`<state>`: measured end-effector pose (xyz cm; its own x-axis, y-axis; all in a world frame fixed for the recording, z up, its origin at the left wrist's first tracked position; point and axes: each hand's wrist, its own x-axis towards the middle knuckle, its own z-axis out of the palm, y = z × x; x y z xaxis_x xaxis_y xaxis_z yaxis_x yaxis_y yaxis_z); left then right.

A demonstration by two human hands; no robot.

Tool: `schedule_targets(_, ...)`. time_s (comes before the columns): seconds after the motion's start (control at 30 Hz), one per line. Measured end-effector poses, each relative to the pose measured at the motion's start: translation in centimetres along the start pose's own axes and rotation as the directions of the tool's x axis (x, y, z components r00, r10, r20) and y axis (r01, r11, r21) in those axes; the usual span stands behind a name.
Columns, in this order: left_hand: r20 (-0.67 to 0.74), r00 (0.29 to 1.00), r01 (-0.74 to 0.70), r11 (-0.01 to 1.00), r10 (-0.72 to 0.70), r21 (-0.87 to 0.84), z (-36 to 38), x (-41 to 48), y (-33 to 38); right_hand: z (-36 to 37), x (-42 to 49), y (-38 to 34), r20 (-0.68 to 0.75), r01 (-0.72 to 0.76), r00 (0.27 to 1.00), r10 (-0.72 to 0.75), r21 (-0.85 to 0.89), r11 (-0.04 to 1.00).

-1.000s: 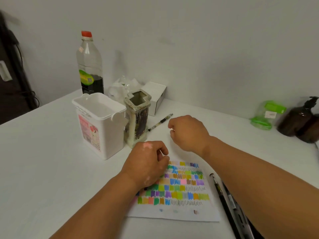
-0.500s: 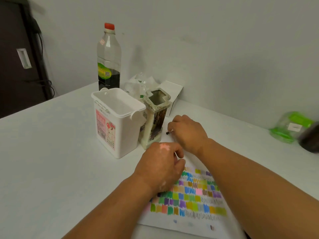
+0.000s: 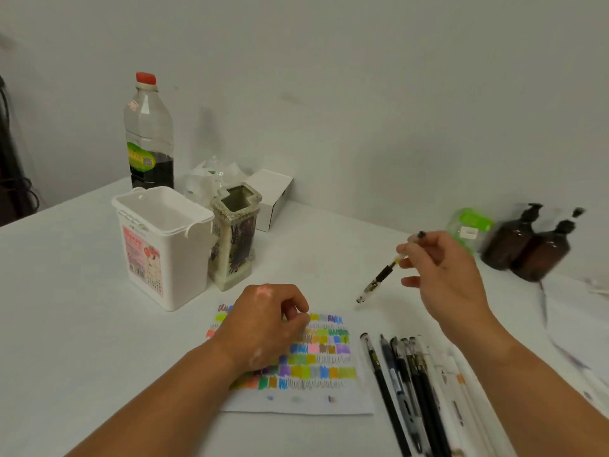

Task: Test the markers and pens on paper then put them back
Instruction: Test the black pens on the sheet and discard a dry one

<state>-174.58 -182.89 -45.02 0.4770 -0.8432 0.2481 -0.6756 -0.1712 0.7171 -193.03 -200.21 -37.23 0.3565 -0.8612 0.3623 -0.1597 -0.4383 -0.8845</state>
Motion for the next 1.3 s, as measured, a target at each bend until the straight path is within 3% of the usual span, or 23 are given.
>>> schedule_targets(0.07, 0.014, 1.000, -0.023, 0.997, 0.024, -0.074, 0.3, -0.5, 0.5, -1.7, -2.1, 0.2, -0.052, -0.124, 0.989, 0.137, 0.197, 0.973)
schedule_targets(0.17, 0.055, 0.994, -0.083, 0.989, 0.090, -0.120, 0.8, -1.3, 1.8, -2.8, -5.4, 1.2, -0.009, -0.278, 0.952, 0.306, 0.390, 0.878)
schedule_targets(0.37, 0.138, 0.958, -0.241, 0.967, 0.250, -0.080, 1.8, -2.8, 4.3, -1.2, -9.3, 2.6, 0.117, -0.361, 0.926, 0.359, 0.554, 0.750)
schedule_targets(0.67, 0.237, 0.909, -0.345, 0.938, 0.343, -0.035, 2.1, -2.9, 5.0, -0.3, -10.6, 2.6, 0.198, -0.328, 0.945, 0.262, 0.541, 0.775)
schedule_targets(0.87, 0.300, 0.881, -0.367, 0.929, 0.365, -0.052, 2.0, -3.0, 4.9, 0.8, -11.7, 2.2, 0.295, -0.286, 0.938, 0.183, 0.357, 0.889)
schedule_targets(1.3, 0.248, 0.859, -0.464, 0.886, 0.448, 0.009, 1.6, -2.8, 4.9, 0.7, -11.8, 2.1, 0.361, -0.239, 0.928, 0.089, 0.396, 0.887)
